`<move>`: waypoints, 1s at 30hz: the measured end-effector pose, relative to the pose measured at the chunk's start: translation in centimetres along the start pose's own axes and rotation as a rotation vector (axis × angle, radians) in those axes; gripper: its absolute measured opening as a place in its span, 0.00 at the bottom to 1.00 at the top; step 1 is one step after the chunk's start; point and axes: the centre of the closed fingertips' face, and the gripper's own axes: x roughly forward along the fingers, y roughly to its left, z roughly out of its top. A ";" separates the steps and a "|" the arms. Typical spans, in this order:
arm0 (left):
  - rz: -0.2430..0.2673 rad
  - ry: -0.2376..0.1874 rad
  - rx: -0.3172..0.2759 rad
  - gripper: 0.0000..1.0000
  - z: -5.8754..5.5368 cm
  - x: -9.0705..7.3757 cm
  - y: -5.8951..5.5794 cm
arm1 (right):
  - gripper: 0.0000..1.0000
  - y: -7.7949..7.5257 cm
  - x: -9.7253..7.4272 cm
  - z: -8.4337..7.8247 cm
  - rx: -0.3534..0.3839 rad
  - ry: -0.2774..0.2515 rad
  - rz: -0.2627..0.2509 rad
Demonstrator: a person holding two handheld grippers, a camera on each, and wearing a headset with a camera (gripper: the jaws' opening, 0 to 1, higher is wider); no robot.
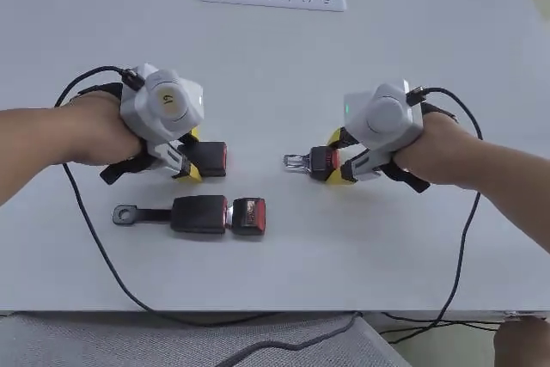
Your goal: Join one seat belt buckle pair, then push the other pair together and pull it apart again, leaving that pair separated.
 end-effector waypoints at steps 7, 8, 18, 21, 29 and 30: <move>0.003 0.002 -0.002 0.35 0.0 0.0 -0.1 | 0.32 0.6 1.0 1.8 0.004 -0.017 0.013; 0.001 0.004 0.006 0.35 0.0 0.0 -0.1 | 0.32 0.5 1.1 1.8 0.004 -0.007 0.008; -0.001 0.005 0.011 0.35 0.0 -0.1 -0.1 | 0.32 0.0 2.6 4.0 0.001 -0.010 0.004; -0.001 0.005 0.007 0.35 0.0 -0.1 -0.1 | 0.32 -0.1 3.1 4.7 -0.007 -0.009 0.007; -0.004 0.007 0.009 0.35 0.0 0.0 -0.1 | 0.32 -0.4 4.4 6.7 -0.045 -0.017 0.011; -0.004 0.006 0.009 0.35 -0.1 0.0 0.0 | 0.32 -0.3 4.5 6.8 -0.050 -0.020 0.014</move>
